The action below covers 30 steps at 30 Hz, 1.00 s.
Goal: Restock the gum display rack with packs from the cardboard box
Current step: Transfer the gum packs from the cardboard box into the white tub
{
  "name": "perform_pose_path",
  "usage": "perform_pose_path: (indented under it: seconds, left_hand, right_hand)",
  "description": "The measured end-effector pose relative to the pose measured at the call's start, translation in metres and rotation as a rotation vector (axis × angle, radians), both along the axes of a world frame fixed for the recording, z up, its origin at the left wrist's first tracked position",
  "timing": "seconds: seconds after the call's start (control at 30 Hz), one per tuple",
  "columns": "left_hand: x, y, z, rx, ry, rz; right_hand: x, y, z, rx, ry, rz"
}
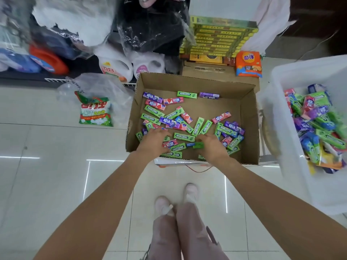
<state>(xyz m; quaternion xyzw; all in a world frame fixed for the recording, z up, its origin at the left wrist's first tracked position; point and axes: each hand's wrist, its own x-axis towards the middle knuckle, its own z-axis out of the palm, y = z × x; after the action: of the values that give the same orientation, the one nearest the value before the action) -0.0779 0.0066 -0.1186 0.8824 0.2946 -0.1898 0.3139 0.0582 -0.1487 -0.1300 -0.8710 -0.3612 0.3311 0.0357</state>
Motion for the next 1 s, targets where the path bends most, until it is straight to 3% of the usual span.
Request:
perform_pose_path:
  seconds: [0.17, 0.47, 0.7, 0.87, 1.0]
  left_hand:
    - [0.008, 0.004, -0.010, 0.122, 0.084, -0.199]
    - [0.014, 0.001, -0.017, 0.052, 0.085, -0.129]
    - [0.012, 0.007, -0.013, -0.024, 0.075, -0.184]
    - [0.010, 0.011, -0.015, -0.191, 0.078, -0.178]
    - [0.010, 0.011, -0.016, -0.175, 0.075, -0.171]
  right_hand:
    - [0.005, 0.005, -0.008, -0.102, -0.088, 0.057]
    - [0.011, 0.000, 0.000, 0.066, 0.068, -0.078]
    - [0.010, 0.001, 0.003, 0.091, 0.119, -0.101]
    - [0.007, 0.003, 0.005, 0.113, 0.137, -0.107]
    - [0.004, 0.005, 0.006, 0.118, 0.159, -0.106]
